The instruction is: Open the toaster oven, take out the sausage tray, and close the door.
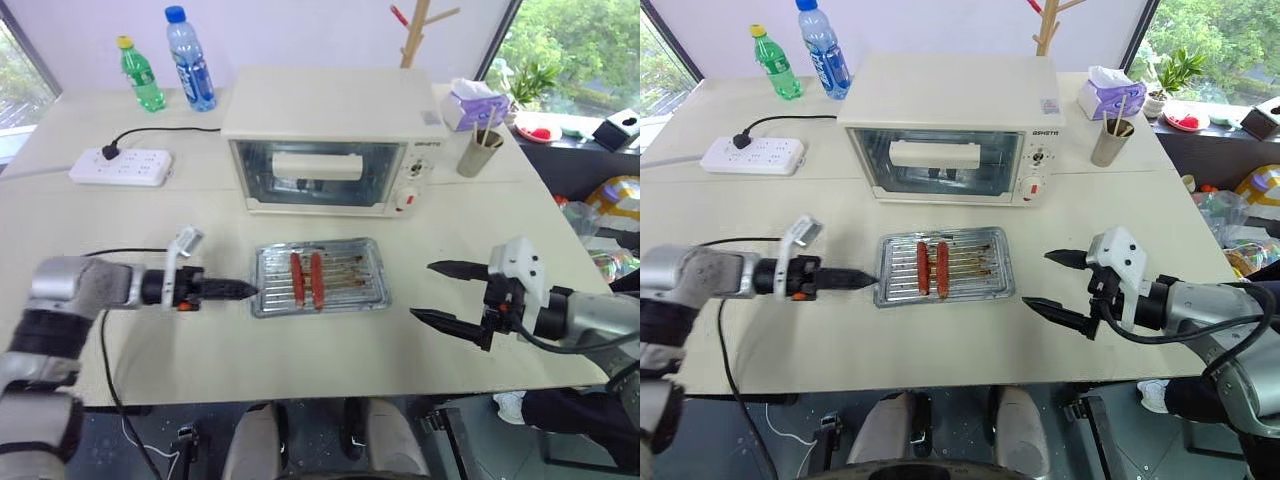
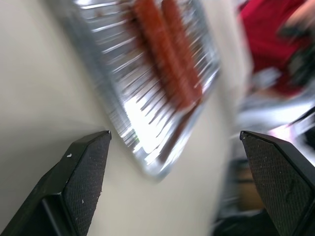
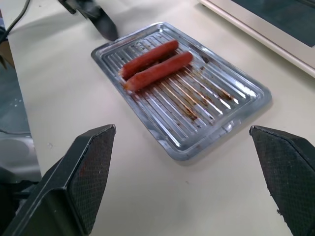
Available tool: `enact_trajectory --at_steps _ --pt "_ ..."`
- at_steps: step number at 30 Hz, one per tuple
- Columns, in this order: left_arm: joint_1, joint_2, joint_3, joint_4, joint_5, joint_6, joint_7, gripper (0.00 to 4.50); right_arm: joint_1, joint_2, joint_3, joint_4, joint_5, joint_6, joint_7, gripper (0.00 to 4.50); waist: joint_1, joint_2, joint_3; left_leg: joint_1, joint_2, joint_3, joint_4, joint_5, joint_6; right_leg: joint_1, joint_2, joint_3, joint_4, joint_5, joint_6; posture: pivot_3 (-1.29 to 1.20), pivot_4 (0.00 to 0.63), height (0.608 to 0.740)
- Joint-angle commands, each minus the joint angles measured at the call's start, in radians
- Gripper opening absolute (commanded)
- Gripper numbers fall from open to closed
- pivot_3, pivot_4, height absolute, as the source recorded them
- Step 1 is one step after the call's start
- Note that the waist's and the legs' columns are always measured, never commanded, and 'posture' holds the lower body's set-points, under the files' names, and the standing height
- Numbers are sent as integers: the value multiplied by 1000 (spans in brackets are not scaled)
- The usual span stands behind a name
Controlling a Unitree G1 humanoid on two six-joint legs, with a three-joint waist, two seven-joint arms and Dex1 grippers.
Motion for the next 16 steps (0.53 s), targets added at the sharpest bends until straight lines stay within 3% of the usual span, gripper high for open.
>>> enact_trajectory --at_steps 1,5,11,16 --pt "138 129 30 -53 158 -263 -78 4458 -37 -29 -6 32 -1 -28 39 4500 -2 1 0 0 0 0 0 0 0 0 0 0 0 0 0 0 150 722" --pt "182 212 185 -121 141 -381 -138 4458 -129 -59 -7 102 40 1 96 4500 8 2 2 -2 1 1 0 0 0 -3 -1 0 0 -1 -2 0 150 722" --pt "108 278 361 -185 44 -324 -192 4458 -277 -151 13 206 95 54 242 4500 30 3 3 -6 -1 0 0 0 1 -4 -4 -1 -2 -1 -2 0 150 722" --pt "88 322 430 -216 23 -305 -229 4458 -367 -200 65 272 86 55 341 4500 27 3 4 -7 -3 4 0 -2 4 -4 -4 -1 -2 0 2 0 150 722"
